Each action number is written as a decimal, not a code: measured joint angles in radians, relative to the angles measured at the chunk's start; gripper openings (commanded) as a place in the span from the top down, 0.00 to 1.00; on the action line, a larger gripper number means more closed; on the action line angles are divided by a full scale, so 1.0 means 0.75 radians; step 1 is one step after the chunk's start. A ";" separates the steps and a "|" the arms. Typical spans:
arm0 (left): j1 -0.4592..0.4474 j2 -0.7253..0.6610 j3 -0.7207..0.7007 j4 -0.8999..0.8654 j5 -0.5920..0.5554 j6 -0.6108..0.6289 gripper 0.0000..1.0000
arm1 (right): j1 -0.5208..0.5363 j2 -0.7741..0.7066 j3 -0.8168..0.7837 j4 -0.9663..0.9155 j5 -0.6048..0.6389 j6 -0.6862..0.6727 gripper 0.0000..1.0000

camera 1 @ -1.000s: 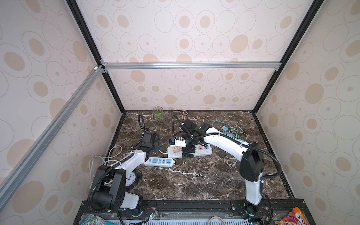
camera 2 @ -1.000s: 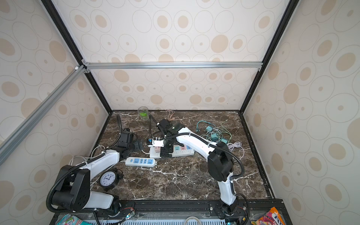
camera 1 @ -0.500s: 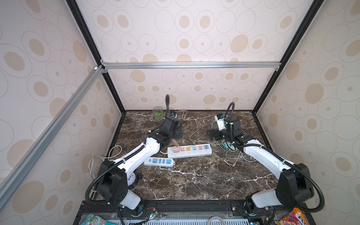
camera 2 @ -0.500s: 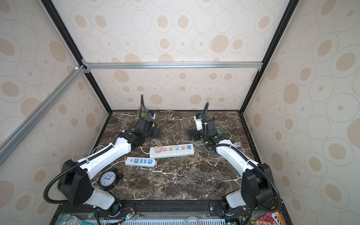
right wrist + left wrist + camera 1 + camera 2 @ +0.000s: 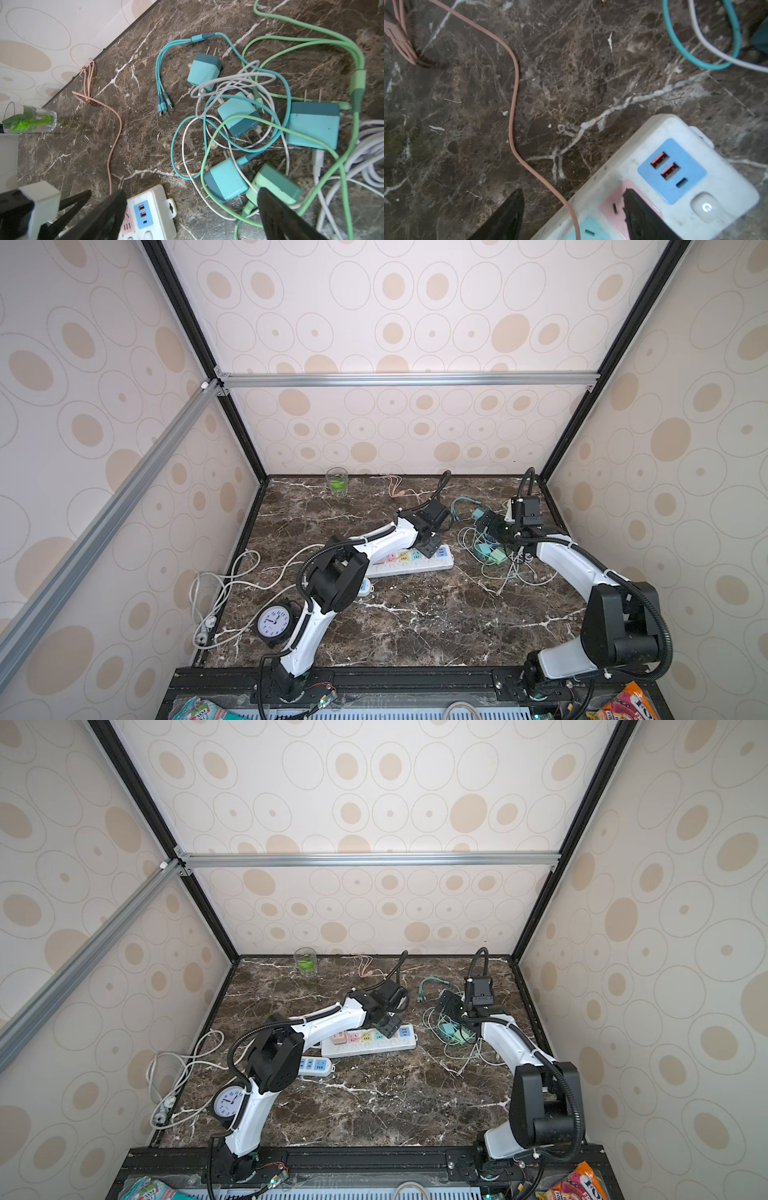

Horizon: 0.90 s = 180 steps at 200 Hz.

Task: Insert plugs into power strip
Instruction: Press the socket at the center of the table.

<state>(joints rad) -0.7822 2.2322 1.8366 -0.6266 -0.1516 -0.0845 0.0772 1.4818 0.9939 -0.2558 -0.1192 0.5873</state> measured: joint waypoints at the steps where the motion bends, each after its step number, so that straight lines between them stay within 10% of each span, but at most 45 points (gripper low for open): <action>1: 0.001 0.004 0.004 -0.003 -0.002 -0.001 0.30 | 0.000 0.000 0.000 -0.001 0.000 0.000 0.00; 126: 0.068 -0.145 -0.208 -0.027 0.147 0.040 0.41 | 0.000 -0.025 -0.005 -0.017 -0.032 0.011 0.00; 153: 0.095 -0.139 -0.216 -0.029 0.163 0.056 0.58 | 0.000 -0.025 -0.005 -0.017 -0.036 0.011 0.00; 180: 0.107 -0.139 -0.216 -0.021 0.165 0.066 1.00 | 0.000 -0.028 -0.005 -0.017 -0.036 0.011 0.00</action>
<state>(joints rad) -0.7021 2.1281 1.6745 -0.6422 -0.0280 -0.0353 0.0772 1.4609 0.9905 -0.2684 -0.1463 0.5953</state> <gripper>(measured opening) 0.137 0.996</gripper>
